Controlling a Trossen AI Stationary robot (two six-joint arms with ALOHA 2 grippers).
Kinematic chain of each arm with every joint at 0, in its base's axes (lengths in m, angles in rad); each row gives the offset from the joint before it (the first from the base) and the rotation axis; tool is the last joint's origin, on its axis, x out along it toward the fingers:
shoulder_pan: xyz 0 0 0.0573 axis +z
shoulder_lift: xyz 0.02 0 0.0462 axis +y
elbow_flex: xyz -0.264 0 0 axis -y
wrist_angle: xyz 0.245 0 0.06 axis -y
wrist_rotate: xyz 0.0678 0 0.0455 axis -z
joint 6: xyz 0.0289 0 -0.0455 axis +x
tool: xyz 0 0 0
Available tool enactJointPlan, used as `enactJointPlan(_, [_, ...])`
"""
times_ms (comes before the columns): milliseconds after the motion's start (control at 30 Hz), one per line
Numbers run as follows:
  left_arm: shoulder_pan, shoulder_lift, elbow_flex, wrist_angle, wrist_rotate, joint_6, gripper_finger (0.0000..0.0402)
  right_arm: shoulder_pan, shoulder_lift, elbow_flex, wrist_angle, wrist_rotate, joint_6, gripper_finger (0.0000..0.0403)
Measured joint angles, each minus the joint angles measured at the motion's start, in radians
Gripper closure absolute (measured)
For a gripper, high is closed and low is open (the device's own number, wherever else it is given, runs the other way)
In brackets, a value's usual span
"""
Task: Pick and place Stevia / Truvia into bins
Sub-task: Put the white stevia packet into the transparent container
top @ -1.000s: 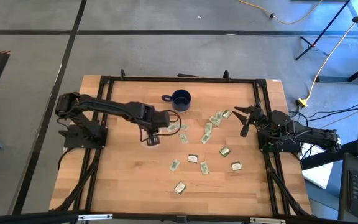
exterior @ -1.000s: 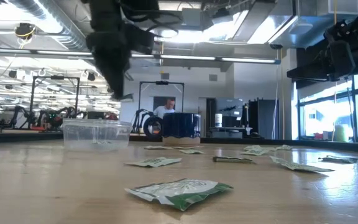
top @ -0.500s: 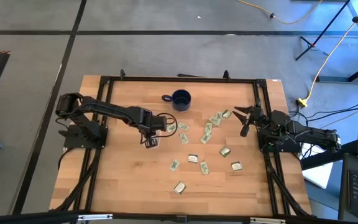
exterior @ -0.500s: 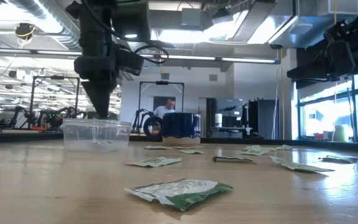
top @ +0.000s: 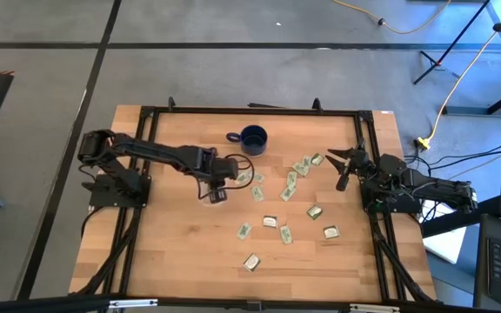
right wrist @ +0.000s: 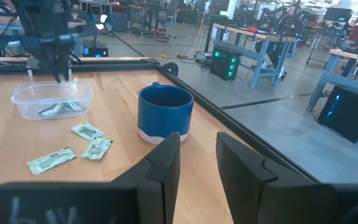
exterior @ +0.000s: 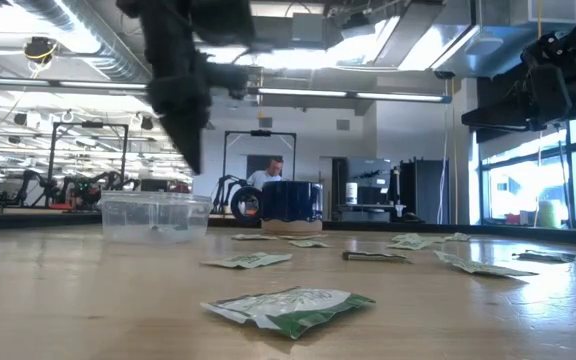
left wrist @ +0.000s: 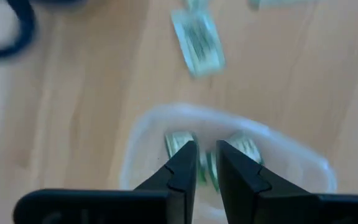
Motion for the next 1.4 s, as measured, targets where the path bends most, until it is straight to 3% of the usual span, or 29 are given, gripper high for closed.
enactJointPlan(300, [0.053,0.024,0.028,0.184,0.142,0.139,0.0329,0.0,0.0,0.0,0.001,0.0,0.0,0.0295])
enactJointPlan(700, [0.094,0.194,0.028,0.268,0.128,0.22,0.032,0.0,0.0,0.0,0.009,0.002,-0.009,0.0295])
enactJointPlan(1400, [0.11,0.294,0.028,0.297,0.141,0.269,0.0333,0.0,0.0,0.0,0.008,0.001,-0.014,0.0295])
